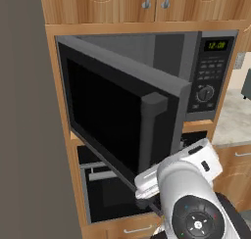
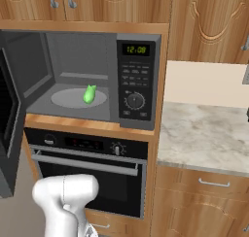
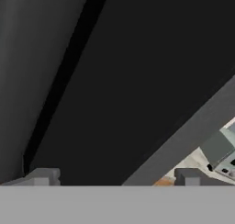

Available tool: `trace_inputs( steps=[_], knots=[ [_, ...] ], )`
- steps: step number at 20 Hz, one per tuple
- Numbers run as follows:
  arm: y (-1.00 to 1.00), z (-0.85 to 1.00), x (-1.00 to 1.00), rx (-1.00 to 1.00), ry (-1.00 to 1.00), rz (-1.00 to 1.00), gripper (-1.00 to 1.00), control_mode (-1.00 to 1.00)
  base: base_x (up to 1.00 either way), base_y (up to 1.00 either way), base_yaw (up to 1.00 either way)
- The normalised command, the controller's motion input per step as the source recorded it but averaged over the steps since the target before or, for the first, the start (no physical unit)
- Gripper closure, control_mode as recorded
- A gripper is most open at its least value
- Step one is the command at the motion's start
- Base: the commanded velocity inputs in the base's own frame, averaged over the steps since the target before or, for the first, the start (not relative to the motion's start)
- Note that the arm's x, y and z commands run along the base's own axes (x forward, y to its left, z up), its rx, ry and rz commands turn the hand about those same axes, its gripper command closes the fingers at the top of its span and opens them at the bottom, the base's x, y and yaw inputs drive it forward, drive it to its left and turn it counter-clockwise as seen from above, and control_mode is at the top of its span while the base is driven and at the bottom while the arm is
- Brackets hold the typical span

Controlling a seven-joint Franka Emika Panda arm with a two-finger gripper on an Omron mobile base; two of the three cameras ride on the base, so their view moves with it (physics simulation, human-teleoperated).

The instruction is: Close the microwave door.

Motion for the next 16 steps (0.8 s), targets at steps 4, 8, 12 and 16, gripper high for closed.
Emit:
trace_inputs(
  steps=[4,8,12,16],
  knots=[
    [-1.00,-0.01,1.00,0.19,0.00,0.00,-1.00,-1.00,0.00,0.00,0.00],
    [-0.98,0.00,1.00,0.17,0.02,0.01,-1.00,-1.00,0.00,0.00,0.00],
    [-0.54,-0.06,1.00,0.16,0.01,0.11,-1.00,-1.00,0.00,0.00,0.00],
    [-0.31,-0.23,1.00,0.20,0.00,0.16,-1.00,-1.00,0.00,0.00,0.00]
  ],
)
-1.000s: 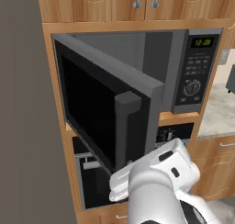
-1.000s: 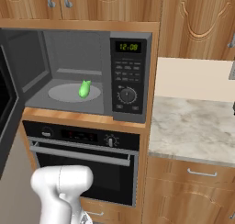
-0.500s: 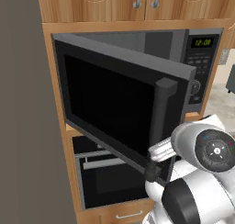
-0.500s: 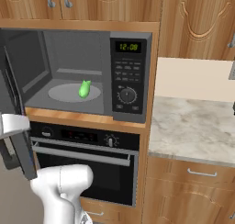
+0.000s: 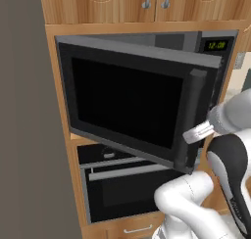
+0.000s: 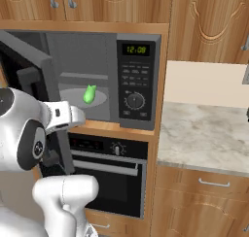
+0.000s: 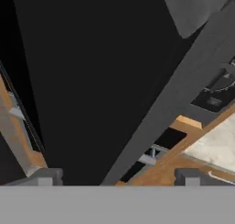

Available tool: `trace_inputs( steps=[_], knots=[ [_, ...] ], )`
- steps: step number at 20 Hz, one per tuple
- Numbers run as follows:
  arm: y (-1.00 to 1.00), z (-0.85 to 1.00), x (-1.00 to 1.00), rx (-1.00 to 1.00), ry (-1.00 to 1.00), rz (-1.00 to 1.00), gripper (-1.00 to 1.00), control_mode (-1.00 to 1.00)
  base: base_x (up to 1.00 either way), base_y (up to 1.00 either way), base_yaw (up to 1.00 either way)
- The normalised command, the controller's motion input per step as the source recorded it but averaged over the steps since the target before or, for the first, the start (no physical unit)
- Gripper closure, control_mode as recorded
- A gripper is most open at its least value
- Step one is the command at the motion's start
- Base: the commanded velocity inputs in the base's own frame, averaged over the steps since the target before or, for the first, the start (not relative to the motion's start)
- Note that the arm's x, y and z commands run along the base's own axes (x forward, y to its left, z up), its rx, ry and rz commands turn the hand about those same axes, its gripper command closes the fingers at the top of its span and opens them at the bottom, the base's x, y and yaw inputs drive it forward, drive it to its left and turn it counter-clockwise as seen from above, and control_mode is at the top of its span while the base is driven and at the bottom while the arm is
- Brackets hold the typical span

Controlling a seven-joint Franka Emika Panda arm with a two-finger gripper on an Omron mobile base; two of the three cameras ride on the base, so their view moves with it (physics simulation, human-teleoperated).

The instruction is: Close the microwave door.

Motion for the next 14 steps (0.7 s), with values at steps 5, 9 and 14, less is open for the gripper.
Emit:
trace_inputs(
  steps=[5,9,14],
  knots=[
    [-0.19,-0.17,1.00,0.19,-0.08,0.13,-1.00,-1.00,0.00,0.00,0.00],
    [-0.03,-0.04,1.00,0.16,-0.17,0.05,-1.00,-1.00,0.00,0.00,0.00],
    [0.06,-0.18,1.00,0.10,-0.21,-0.07,-1.00,-1.00,0.00,0.00,0.00]
  ],
)
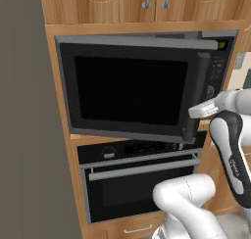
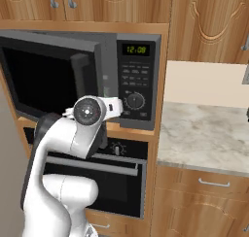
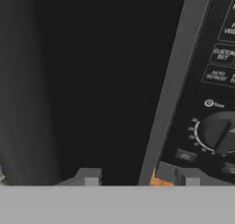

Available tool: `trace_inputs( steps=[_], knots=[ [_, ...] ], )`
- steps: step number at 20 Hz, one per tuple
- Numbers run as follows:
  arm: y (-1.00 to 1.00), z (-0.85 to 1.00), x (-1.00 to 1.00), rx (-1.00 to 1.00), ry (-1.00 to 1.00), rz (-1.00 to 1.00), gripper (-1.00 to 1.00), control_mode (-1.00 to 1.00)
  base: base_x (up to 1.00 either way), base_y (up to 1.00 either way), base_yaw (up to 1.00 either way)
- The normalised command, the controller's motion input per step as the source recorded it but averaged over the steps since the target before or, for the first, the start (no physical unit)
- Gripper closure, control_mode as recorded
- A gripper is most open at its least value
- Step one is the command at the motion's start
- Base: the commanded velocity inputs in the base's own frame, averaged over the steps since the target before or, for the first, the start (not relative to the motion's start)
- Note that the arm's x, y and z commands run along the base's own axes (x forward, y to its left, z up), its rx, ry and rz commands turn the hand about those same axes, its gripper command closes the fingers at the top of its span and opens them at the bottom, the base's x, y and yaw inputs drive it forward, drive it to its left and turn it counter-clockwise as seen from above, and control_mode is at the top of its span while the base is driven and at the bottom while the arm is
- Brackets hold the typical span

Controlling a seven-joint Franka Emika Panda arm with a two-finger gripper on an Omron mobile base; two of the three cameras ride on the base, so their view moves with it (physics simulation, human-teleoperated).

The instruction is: Close the microwave door.

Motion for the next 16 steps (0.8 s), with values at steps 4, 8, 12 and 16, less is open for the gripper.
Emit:
trace_inputs(
  steps=[4,8,12,16],
  knots=[
    [0.42,-0.16,1.00,0.00,-0.20,-0.32,-1.00,-1.00,0.00,0.00,0.00],
    [0.41,-0.13,1.00,0.00,-0.18,-0.31,-1.00,-1.00,0.00,0.00,0.00],
    [0.17,-0.03,1.00,0.00,-0.10,-0.21,-1.00,-1.00,0.00,0.00,0.00],
    [0.22,0.00,1.00,0.00,-0.04,-0.20,-1.00,-1.00,0.00,0.00,0.00]
  ],
)
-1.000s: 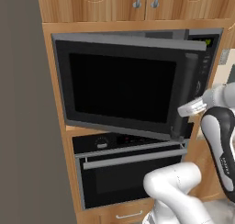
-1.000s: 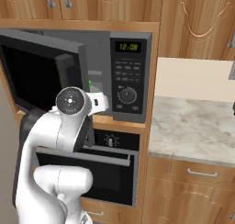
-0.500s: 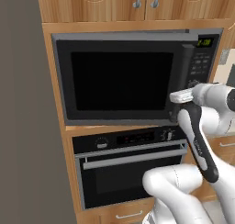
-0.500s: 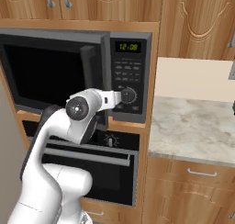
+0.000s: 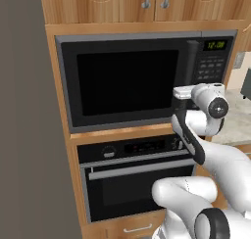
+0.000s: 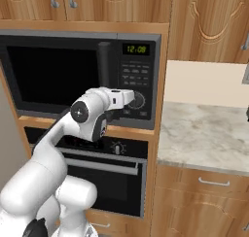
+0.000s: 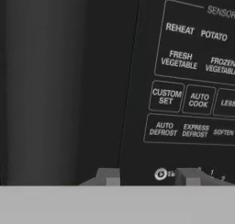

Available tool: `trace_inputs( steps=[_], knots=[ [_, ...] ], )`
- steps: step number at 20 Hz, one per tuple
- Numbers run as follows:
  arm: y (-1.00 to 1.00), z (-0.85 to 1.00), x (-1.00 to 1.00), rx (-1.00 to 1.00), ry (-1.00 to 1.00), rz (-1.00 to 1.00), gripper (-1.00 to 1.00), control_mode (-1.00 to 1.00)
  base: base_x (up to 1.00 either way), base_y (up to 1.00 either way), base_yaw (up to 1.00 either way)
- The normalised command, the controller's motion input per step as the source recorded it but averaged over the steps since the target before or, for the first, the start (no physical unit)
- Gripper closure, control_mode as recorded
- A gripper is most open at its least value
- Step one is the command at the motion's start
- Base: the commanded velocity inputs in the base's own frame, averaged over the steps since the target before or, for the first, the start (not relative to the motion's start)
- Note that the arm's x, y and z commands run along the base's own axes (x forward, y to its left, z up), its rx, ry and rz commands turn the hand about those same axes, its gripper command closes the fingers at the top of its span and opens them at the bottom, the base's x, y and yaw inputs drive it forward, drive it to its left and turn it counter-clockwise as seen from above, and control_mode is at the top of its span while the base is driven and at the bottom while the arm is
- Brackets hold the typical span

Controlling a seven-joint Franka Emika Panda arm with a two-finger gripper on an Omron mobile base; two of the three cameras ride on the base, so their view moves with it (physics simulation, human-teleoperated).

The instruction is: Close the microwave door.

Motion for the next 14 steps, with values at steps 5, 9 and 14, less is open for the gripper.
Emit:
trace_inputs(
  steps=[5,9,14],
  knots=[
    [0.02,0.00,0.97,0.00,0.00,-0.06,-1.00,-1.00,0.00,0.00,0.00],
    [0.00,0.00,0.15,0.00,0.04,0.00,-1.00,-1.00,0.00,0.00,0.00],
    [0.00,0.00,0.00,0.00,0.00,0.00,-1.00,-1.00,0.00,0.00,0.00]
  ],
)
